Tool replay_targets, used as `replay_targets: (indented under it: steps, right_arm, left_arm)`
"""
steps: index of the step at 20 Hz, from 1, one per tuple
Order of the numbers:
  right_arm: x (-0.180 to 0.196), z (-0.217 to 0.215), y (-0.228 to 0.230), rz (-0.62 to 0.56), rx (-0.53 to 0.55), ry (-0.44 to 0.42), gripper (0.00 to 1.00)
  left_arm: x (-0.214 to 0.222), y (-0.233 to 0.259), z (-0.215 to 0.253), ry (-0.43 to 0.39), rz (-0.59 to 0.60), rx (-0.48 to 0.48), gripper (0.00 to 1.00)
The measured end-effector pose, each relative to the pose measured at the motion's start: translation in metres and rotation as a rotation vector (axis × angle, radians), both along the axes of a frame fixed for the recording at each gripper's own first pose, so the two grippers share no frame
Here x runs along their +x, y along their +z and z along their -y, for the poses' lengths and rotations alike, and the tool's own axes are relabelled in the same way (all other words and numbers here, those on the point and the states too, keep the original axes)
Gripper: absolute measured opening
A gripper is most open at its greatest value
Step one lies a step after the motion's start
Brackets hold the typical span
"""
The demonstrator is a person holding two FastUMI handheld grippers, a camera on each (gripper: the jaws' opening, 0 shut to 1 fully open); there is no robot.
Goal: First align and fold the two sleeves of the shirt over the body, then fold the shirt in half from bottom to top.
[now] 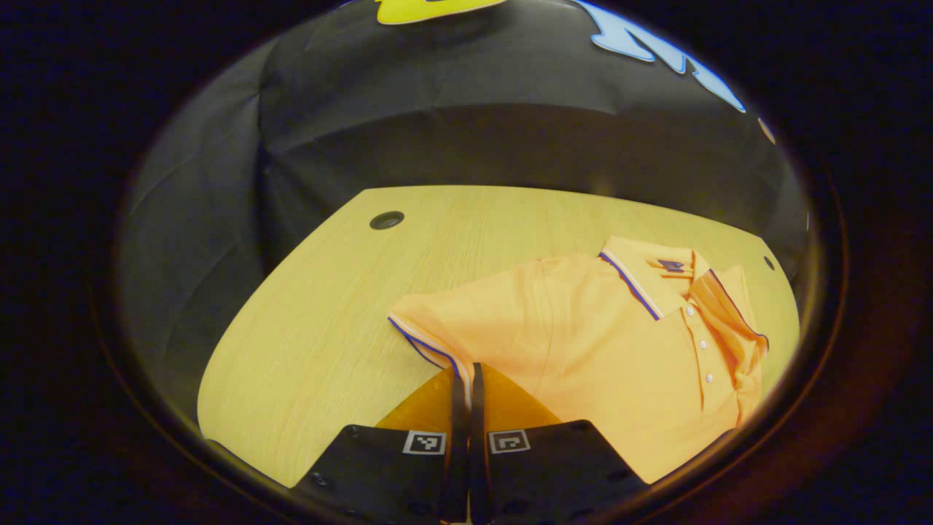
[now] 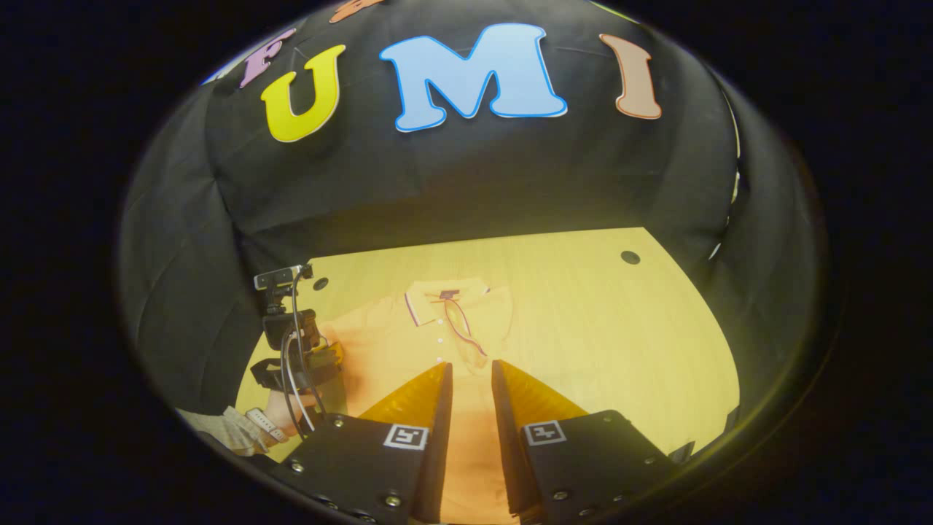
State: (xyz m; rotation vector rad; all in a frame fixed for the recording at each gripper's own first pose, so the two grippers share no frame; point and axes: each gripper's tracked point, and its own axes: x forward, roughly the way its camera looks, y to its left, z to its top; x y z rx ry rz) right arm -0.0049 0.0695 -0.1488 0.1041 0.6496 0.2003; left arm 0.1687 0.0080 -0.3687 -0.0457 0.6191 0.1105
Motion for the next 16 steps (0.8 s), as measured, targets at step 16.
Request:
replay_targets:
  steps: [16]
  right_arm:
    - [-0.038,0.072,-0.022,-0.030,0.062,-0.196,0.33]
  left_arm:
    - [0.011,0.082,0.181,-0.468,0.165,0.173,0.07]
